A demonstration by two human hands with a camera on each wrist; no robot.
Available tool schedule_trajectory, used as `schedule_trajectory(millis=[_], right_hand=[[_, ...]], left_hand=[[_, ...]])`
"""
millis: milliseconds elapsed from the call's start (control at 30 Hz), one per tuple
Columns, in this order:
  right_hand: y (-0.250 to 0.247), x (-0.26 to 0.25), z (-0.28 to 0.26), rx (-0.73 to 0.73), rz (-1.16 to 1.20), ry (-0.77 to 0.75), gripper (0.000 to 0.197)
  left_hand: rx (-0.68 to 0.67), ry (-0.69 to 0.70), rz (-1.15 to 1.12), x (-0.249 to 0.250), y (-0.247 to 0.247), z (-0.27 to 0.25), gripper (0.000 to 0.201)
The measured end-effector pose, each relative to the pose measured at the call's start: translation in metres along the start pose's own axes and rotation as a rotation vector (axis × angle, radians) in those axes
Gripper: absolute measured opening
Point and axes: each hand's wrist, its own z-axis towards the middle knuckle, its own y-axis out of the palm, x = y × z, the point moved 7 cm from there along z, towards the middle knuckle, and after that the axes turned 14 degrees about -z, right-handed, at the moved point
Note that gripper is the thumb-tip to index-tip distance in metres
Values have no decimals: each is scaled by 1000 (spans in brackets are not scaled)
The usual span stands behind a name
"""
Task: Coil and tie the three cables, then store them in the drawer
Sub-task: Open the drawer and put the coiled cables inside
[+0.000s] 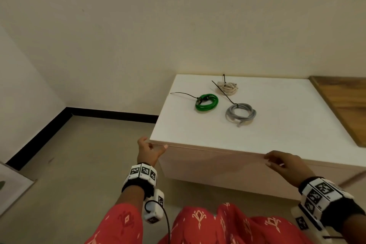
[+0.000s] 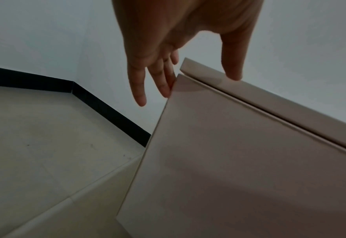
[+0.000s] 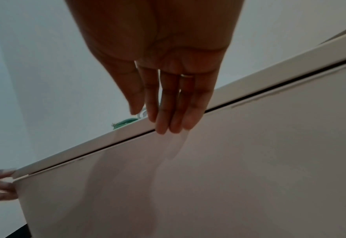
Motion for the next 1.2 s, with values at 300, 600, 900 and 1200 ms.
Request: schedule_trajectory(millis=[300,600,900,1200], right_hand=[[-6,16,-14,-23,-195,55,30],[0,21,-20,-39,-208,59,30],[12,36,-49,-198,-222,144,23],[28,38,-94,-402,-75,18,30]], left_hand=[[-46,-64,65,10,5,-9,79],[-83,-58,190,10,1,-10,77],[-125,-75,624,19,-30,-46,38],[-199,-120,1043,10,-49,-64,38]])
